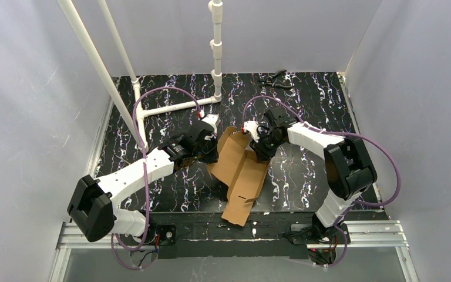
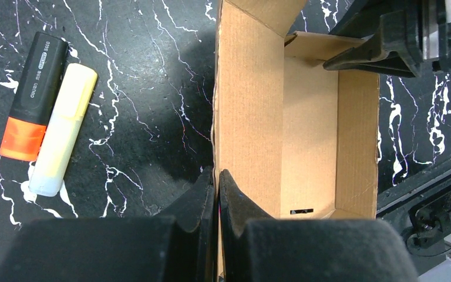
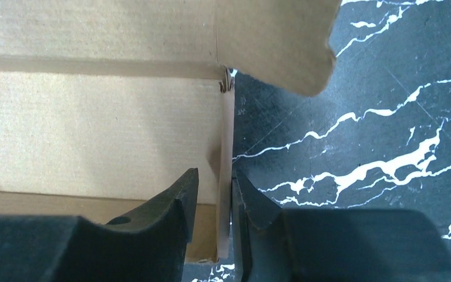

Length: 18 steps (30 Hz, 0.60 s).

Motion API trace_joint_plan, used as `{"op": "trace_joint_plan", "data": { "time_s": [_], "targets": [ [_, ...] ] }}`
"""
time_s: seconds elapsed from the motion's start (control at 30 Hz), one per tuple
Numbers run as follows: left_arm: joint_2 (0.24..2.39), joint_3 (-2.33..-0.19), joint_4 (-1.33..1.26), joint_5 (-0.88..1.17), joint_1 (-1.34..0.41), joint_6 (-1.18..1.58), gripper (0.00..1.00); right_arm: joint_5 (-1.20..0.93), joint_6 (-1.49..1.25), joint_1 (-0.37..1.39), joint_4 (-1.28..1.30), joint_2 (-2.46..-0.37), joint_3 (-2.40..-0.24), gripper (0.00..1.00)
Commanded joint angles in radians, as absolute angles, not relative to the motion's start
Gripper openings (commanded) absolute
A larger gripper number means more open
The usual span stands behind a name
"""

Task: Fold the paper box

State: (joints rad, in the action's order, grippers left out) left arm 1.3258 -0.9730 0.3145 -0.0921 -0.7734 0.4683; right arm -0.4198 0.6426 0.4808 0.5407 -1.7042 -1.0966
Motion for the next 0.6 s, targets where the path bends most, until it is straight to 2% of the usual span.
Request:
{"op": "trace_joint_plan", "data": {
  "time_s": [0.0,0.07,0.1,0.13,0.33,0.57],
  "targets": [
    [1.306,-0.986,0.310,-0.076,-0.770,0.451,0.00,-0.428,0.634,0.505,0.475,-1.718,-1.077,0.34],
    [1.303,-0.986,0.307,-0.077,-0.770,0.450,0.00,-0.403,0.628,0.514,0.445,-1.712,-1.057,0.30],
    [1.301,-0.986,0.306,-0.077,-0.770,0.449,0.00,-0.385,0.627,0.519,0.428,-1.708,-1.045,0.22],
    [1.301,-0.987,0.305,-0.077,-0.769,0.449,0.00,-0.351,0.623,0.526,0.403,-1.698,-1.028,0.02],
    [1.296,-1.003,0.288,-0.078,-0.770,0.435,0.00,-0.183,0.585,0.558,0.207,-1.589,-0.911,0.01],
    [1.331,-1.049,0.277,-0.058,-0.770,0.391,0.00,-0.179,0.577,0.563,0.199,-1.580,-0.897,0.04]
  ]
}}
